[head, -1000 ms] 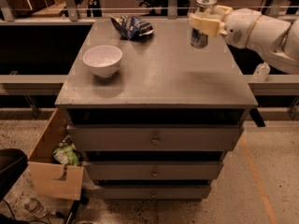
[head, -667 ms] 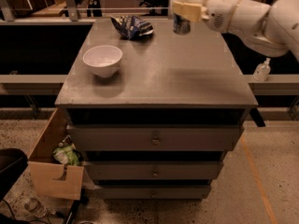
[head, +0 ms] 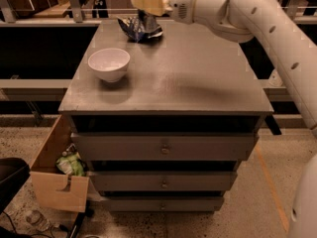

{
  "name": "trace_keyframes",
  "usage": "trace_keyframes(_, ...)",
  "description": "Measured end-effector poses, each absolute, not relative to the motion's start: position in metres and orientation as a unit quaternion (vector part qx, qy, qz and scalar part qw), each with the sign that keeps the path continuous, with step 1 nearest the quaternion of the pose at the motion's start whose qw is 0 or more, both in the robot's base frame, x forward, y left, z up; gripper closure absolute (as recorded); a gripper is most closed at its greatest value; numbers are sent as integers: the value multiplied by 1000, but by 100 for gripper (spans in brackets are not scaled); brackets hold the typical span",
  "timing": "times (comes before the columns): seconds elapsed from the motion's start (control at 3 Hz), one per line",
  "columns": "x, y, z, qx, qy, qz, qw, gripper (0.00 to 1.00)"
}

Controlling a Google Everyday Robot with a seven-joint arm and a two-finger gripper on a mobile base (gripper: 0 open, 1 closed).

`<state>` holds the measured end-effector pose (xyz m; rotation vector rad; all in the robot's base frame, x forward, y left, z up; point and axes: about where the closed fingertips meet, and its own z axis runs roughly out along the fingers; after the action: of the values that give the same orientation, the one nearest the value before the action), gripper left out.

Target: Place redbull can into white bowl

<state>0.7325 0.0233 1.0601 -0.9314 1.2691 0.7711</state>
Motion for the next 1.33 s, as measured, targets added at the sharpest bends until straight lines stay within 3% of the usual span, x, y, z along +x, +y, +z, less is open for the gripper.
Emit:
trace_keyframes(0.67,709,115,1035,-426,540,441,577,100)
trace_keyframes(1.33,691,172,1008,-455,501,473,564,100)
